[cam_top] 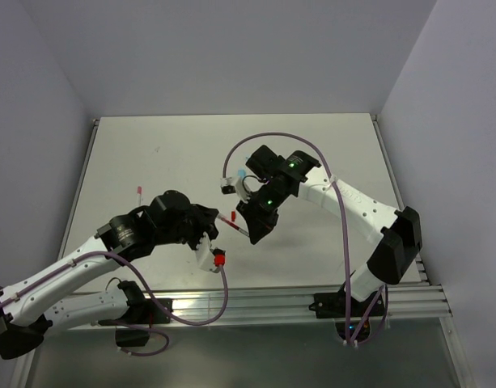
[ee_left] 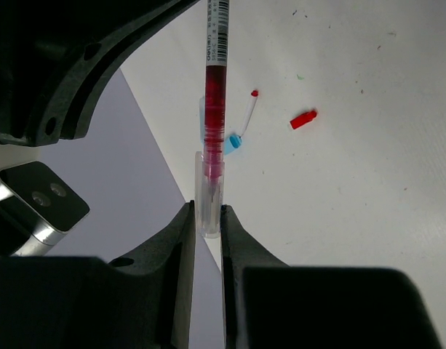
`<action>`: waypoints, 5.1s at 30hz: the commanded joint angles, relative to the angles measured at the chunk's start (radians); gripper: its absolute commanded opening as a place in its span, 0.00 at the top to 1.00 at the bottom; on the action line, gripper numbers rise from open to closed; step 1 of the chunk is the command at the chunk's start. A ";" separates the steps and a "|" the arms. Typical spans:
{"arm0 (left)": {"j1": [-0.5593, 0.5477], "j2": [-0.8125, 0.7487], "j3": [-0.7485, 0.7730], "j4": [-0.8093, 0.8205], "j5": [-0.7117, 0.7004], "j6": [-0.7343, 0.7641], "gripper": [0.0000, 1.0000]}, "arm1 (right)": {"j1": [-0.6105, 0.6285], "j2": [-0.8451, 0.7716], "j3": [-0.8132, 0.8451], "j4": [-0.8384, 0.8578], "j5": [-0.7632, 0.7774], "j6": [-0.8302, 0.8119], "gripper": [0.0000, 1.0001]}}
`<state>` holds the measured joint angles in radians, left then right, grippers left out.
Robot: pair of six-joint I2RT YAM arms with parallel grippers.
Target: Insert the pens into the pen caps
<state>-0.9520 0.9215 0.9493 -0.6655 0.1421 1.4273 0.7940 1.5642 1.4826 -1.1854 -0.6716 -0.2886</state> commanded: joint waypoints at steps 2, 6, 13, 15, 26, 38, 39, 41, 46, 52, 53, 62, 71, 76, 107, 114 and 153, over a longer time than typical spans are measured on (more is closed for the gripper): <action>-0.039 0.008 0.028 0.050 0.051 0.038 0.96 | 0.008 0.010 0.067 0.168 -0.088 -0.018 1.00; -0.039 -0.004 0.014 0.090 0.013 0.019 0.73 | 0.007 -0.013 0.041 0.205 -0.071 -0.020 1.00; -0.027 -0.018 0.020 0.153 -0.041 -0.010 0.51 | -0.012 -0.056 -0.005 0.268 -0.057 0.014 1.00; -0.027 -0.024 0.013 0.182 -0.059 -0.010 0.50 | -0.025 -0.065 -0.011 0.300 -0.060 0.026 1.00; -0.021 -0.150 0.029 0.064 -0.015 -0.169 0.39 | -0.202 -0.207 -0.047 0.533 -0.094 0.174 1.00; 0.437 0.072 0.399 -0.003 0.542 -1.055 0.43 | -0.228 -0.375 -0.090 0.656 -0.069 0.183 1.00; 0.496 0.094 0.423 0.027 0.629 -1.124 0.43 | -0.230 -0.388 -0.097 0.661 -0.078 0.189 1.00; 0.647 0.148 0.459 0.105 0.895 -1.351 0.43 | -0.230 -0.391 -0.097 0.661 -0.109 0.198 1.00; 0.832 0.198 0.308 1.018 1.087 -2.145 0.42 | -0.237 -0.403 -0.113 0.662 -0.201 0.210 1.00; 0.842 0.220 0.217 1.409 1.004 -2.576 0.48 | -0.242 -0.380 -0.142 0.676 -0.336 0.216 1.00; 0.832 0.214 0.207 1.396 0.992 -2.564 0.48 | -0.240 -0.372 -0.140 0.679 -0.350 0.224 1.00; 0.751 0.194 0.169 1.336 0.857 -2.553 0.51 | -0.240 -0.291 -0.122 0.773 -0.399 0.357 1.00; 0.674 0.229 0.134 1.324 0.798 -2.533 0.52 | -0.239 -0.297 -0.133 0.788 -0.396 0.364 1.00; 0.650 0.243 0.149 1.319 0.775 -2.523 0.52 | -0.233 -0.297 -0.147 0.791 -0.399 0.362 1.00; 0.567 0.263 0.157 1.304 0.774 -2.484 0.98 | -0.213 -0.270 -0.116 0.790 -0.382 0.384 1.00; 0.521 0.244 0.095 1.276 0.760 -2.461 1.00 | -0.211 -0.242 -0.048 0.794 -0.344 0.397 1.00; 0.424 0.178 -0.074 1.186 0.714 -2.385 1.00 | -0.249 -0.196 0.124 0.820 -0.341 0.442 1.00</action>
<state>-0.4660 1.0801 0.8841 0.7197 0.5789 -1.0027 0.5766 1.3849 1.5154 -0.6735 -1.0630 0.1329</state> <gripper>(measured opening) 0.168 0.153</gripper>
